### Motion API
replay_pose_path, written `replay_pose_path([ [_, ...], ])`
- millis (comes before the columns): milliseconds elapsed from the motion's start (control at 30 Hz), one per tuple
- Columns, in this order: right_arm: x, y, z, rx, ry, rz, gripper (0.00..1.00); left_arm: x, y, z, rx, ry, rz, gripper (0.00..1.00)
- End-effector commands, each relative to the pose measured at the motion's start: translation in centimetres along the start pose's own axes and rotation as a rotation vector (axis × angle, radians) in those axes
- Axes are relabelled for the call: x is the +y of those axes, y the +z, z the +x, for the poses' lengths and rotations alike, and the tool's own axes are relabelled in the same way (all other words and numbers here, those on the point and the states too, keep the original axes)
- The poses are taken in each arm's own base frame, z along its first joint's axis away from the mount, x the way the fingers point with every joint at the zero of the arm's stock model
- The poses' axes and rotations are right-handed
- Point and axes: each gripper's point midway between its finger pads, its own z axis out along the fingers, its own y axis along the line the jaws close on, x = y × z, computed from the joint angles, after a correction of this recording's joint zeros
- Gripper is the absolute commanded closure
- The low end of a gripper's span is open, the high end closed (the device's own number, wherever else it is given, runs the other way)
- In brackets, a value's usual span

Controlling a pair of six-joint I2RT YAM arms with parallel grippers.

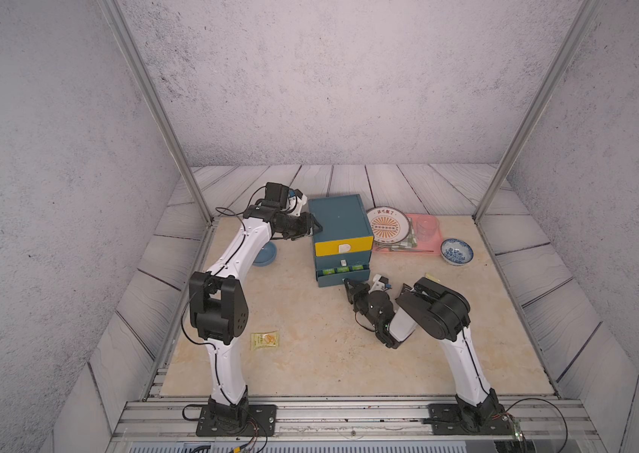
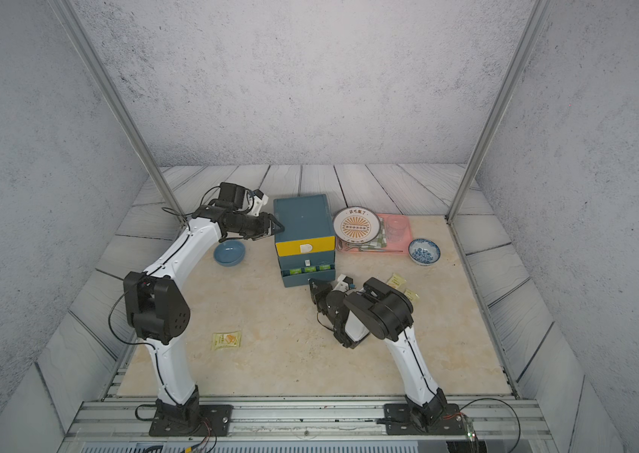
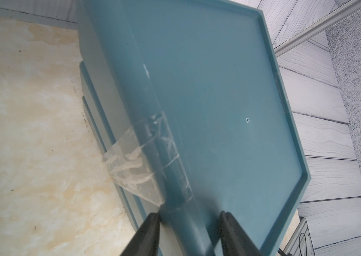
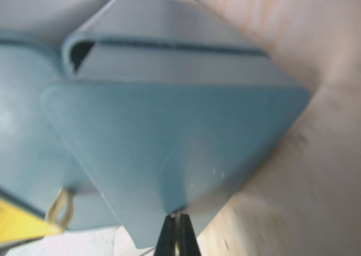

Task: Take the cookies out of the drawer
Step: Open the drawer in the storage box.

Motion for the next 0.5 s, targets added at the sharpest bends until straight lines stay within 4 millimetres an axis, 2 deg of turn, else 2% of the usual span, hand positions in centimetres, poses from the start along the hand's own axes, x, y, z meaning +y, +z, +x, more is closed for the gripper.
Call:
replay_pose_path([
  [0, -4.3, -3.6, 0.6, -0.001, 0.011, 0.144, 1.00, 6.5, 3.3, 8.7, 0.302, -0.171, -0.180, 0.52],
  [67, -5.2, -5.5, 1.6, 0.009, 0.014, 0.180, 1.00, 6.7, 3.3, 8.8, 0.305, -0.175, -0.181, 0.52],
  [167, -5.7, -7.0, 3.0, 0.024, 0.009, 0.200, 1.00, 6.7, 3.3, 8.9, 0.305, -0.175, -0.182, 0.52],
  [267, -5.5, -7.6, 4.2, 0.041, 0.004, 0.197, 1.00, 6.8, 3.3, 9.0, 0.307, -0.174, -0.185, 0.52],
  [467, -5.7, -8.3, 4.4, 0.033, 0.001, 0.203, 1.00, 6.7, 3.1, 9.1, 0.302, -0.171, -0.188, 0.52],
])
